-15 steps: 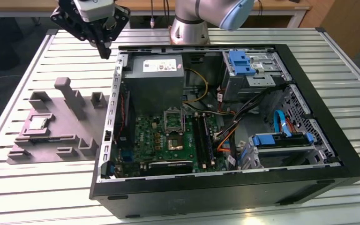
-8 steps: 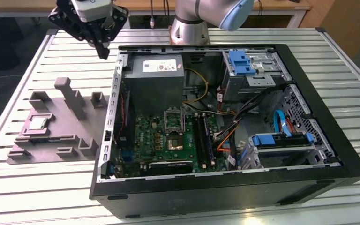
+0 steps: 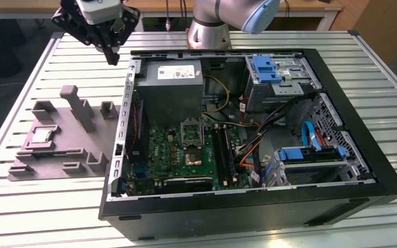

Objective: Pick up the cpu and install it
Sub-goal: 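Reach for the cpu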

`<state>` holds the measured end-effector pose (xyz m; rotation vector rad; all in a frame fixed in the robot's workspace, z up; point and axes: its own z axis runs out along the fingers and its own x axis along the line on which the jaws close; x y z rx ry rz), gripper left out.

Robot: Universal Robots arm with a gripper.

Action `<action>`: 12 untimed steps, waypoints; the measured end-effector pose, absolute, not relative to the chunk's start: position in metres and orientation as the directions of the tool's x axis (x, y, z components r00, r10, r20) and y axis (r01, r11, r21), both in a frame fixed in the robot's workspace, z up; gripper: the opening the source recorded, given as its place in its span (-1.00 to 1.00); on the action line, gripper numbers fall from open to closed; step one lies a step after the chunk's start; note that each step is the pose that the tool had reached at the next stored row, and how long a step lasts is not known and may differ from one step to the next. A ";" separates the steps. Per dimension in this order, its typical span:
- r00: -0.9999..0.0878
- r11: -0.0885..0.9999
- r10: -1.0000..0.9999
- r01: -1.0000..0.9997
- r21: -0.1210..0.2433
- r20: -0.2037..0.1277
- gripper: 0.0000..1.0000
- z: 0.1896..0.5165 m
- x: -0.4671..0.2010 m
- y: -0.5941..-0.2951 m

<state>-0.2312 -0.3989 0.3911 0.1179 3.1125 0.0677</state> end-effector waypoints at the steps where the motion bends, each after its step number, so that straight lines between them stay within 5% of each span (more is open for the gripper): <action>1: -0.997 0.996 0.076 0.075 0.044 -0.024 -0.79 0.391 -0.232 -0.399; 12: -0.997 0.996 0.076 0.075 0.044 -0.024 -0.79 0.391 -0.234 -0.399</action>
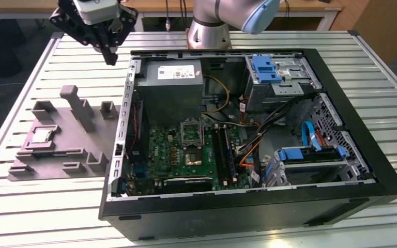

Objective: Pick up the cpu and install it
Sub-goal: 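Reach for the cpu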

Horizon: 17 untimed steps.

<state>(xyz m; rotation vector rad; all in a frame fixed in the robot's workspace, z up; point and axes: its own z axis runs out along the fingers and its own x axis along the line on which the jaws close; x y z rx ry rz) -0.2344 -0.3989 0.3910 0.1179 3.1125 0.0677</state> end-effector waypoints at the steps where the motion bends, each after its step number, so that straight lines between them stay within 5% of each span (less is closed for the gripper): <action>1: -0.997 0.996 0.076 0.075 0.044 -0.024 -0.79 0.391 -0.235 -0.399; 17: -0.997 0.996 0.076 0.075 0.044 -0.025 -0.79 0.390 -0.241 -0.399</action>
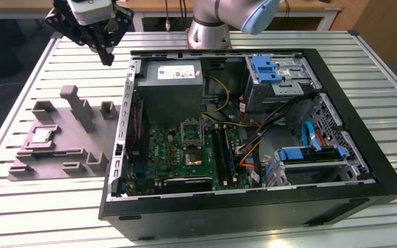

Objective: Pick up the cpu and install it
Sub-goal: 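Reach for the cpu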

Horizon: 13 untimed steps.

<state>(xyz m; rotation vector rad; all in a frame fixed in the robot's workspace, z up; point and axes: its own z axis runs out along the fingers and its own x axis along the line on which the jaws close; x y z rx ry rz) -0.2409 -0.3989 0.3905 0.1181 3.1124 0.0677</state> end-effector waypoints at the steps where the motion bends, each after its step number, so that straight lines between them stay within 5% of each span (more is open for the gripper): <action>1: -0.997 0.996 0.076 0.075 0.044 -0.024 -0.79 0.390 -0.241 -0.399; 13: -0.997 0.996 0.076 0.075 0.044 -0.024 -0.79 0.390 -0.244 -0.399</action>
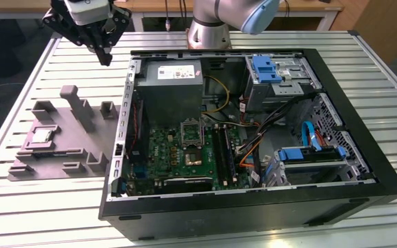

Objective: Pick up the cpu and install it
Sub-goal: 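Reach for the cpu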

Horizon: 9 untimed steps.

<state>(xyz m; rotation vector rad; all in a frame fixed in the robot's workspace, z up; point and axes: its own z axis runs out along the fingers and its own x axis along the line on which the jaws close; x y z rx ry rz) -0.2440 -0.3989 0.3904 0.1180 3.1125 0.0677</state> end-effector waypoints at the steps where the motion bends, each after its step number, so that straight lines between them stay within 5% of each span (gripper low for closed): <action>1: -0.997 0.996 0.076 0.075 0.044 -0.024 -0.79 0.390 -0.244 -0.399; 9: -0.997 0.996 0.076 0.075 0.044 -0.024 -0.79 0.390 -0.246 -0.399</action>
